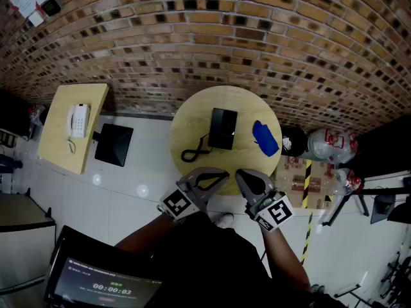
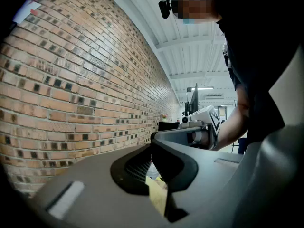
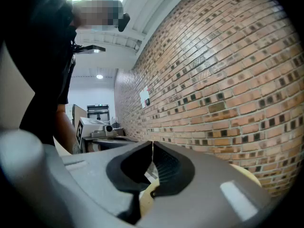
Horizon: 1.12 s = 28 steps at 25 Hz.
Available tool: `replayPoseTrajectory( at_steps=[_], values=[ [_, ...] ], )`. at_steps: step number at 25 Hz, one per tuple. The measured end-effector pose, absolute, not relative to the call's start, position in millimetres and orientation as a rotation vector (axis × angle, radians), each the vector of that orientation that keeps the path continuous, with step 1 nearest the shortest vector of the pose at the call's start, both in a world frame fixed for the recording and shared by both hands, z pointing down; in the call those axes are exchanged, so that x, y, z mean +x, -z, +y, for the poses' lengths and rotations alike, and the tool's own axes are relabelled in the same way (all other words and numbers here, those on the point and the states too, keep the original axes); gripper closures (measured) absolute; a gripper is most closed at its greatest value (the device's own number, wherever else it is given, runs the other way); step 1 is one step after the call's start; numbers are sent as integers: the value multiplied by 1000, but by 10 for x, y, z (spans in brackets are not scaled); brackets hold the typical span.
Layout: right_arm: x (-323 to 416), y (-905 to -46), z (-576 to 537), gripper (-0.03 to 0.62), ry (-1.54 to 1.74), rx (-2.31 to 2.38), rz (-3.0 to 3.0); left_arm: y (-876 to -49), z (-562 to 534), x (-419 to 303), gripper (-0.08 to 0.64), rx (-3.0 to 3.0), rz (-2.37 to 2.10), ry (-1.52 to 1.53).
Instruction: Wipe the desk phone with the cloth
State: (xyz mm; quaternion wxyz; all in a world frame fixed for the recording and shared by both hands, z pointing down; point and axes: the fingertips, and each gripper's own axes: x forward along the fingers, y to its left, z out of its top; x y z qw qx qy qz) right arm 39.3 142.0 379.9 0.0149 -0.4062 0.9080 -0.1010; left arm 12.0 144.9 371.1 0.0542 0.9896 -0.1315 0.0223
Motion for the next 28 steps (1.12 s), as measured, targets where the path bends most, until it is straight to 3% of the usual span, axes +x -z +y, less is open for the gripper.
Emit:
replayPoseTrajectory(
  at_steps=[20, 28],
  values=[
    [1133, -4598, 642, 574, 504, -1593, 2710, -4199, 729, 466, 563, 2975, -269, -163],
    [1628, -5399, 327, 474, 728, -1789, 2683, -4469, 492, 708, 563, 2958, -147, -233]
  ],
)
